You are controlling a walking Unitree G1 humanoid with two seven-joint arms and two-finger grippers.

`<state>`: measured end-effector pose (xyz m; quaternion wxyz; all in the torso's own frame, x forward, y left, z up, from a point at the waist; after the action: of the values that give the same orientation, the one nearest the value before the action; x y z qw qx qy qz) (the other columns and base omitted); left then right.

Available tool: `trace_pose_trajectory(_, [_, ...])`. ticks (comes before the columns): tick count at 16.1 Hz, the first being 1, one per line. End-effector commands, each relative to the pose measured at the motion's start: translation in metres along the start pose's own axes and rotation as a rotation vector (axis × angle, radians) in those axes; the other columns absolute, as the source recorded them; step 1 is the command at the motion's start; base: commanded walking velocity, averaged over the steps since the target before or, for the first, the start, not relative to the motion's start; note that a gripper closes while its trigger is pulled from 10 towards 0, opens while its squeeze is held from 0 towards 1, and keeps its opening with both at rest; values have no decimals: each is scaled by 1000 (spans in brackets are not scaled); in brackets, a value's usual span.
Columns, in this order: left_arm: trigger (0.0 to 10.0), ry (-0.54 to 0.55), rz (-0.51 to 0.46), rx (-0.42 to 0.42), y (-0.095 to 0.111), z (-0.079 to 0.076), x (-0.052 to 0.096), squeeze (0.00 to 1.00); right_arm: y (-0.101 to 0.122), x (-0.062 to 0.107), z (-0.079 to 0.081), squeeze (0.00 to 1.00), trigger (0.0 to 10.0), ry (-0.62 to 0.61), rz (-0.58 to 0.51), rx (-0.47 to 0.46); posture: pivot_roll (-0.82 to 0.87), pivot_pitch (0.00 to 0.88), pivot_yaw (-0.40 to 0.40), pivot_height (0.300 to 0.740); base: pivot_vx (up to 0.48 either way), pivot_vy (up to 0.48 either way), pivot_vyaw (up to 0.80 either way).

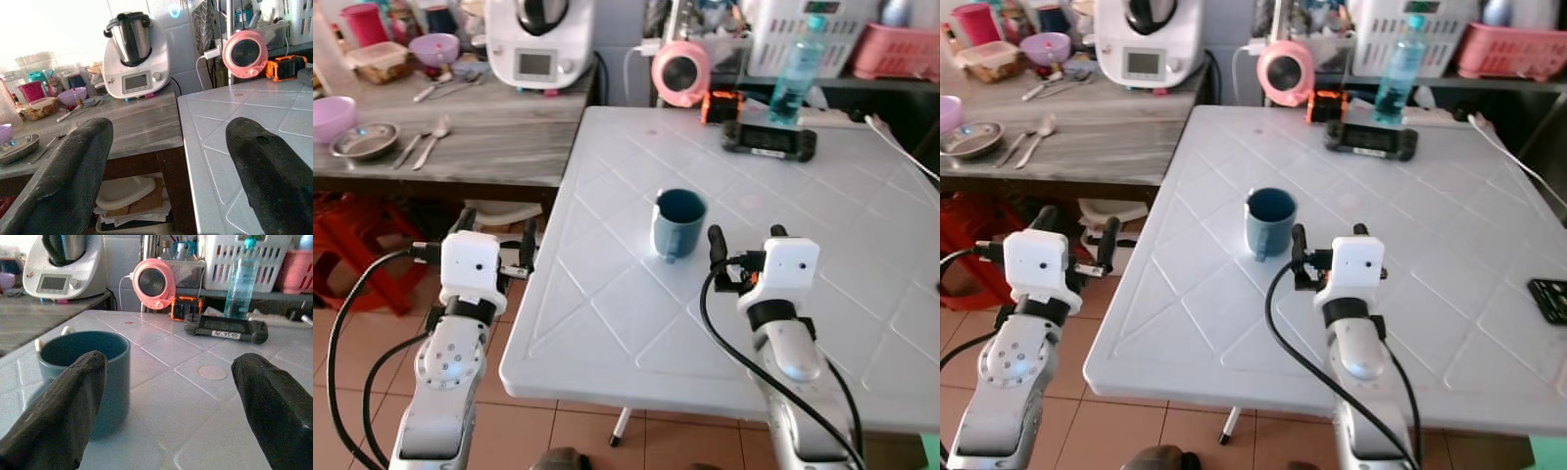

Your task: Setting the table

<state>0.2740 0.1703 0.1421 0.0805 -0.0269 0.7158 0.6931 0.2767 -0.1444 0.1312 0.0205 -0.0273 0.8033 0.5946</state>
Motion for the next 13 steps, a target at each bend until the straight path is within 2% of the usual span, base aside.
trace_pose_trajectory(1, [10000,20,-5,-21,4,5,1,0,7,-2,6,0,10000,39,-30,-2,11,0,26,740,0,0,0])
trace_pose_trajectory(2, [10000,21,-5,-29,4,7,3,0,4,-2,11,0,10000,63,-15,-29,13,0,24,740,0,0,0])
trace_pose_trajectory(3, [10000,52,-22,-81,5,13,4,0,-1,0,19,0,10000,96,20,-44,19,0,22,740,0,0,0])
trace_pose_trajectory(4, [10000,16,-38,-100,3,12,5,0,-1,1,26,0,10000,136,25,-73,14,0,25,740,0,0,0])
trace_pose_trajectory(7, [10000,-20,-4,-90,-4,9,6,0,-5,4,42,0,10000,227,57,-125,8,0,31,740,0,0,0])
trace_pose_trajectory(13, [10000,-74,-17,-75,7,-1,-9,0,-7,-3,52,0,10000,279,75,-141,13,0,51,740,0,0,0])
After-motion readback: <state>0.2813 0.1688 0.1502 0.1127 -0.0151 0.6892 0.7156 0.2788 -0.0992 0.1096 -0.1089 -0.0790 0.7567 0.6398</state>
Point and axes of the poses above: a point about 5 cm out from each wrist's last joint towards the gripper, its own x axis pointing back from the gripper into the wrist, its own y axis along the axis of the wrist's last joint, z = x × y, the point moved 3 cm from there along -x, pointing out of the wrist towards the gripper, and after that the axes turned 14 degrees about x, right-handed, at the moved point
